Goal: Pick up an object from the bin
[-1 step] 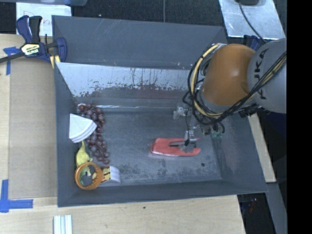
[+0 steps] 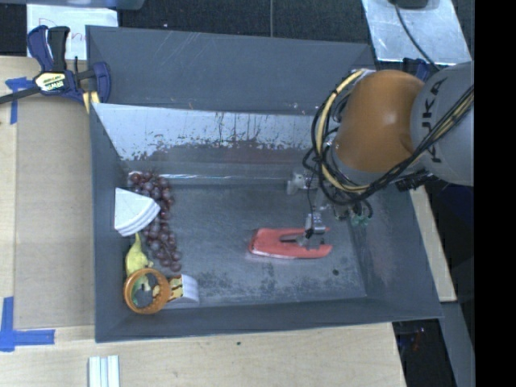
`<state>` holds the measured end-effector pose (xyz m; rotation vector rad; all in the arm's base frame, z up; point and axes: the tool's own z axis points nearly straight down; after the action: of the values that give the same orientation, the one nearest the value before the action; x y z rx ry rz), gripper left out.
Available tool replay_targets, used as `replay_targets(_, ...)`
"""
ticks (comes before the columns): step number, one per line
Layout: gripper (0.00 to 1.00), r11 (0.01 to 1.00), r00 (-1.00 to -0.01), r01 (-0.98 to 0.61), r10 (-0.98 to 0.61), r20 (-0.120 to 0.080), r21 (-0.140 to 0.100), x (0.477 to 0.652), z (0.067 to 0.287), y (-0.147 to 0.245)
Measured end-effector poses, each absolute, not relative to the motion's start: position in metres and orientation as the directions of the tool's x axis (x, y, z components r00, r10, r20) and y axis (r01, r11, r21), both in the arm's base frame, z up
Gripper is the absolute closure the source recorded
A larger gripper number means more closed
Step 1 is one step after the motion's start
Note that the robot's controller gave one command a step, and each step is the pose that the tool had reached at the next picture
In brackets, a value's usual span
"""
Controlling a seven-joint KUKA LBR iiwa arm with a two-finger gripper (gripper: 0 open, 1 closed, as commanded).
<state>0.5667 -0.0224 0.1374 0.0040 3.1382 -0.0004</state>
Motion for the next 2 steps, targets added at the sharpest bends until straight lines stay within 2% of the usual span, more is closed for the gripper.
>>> replay_targets(1,0.00,0.999,-0.999,0.033,0.033,-0.007,0.000,0.565,0.097,-0.012)
replay_targets(2,0.00,0.992,-0.992,0.127,0.127,-0.010,0.000,0.544,0.085,0.016)
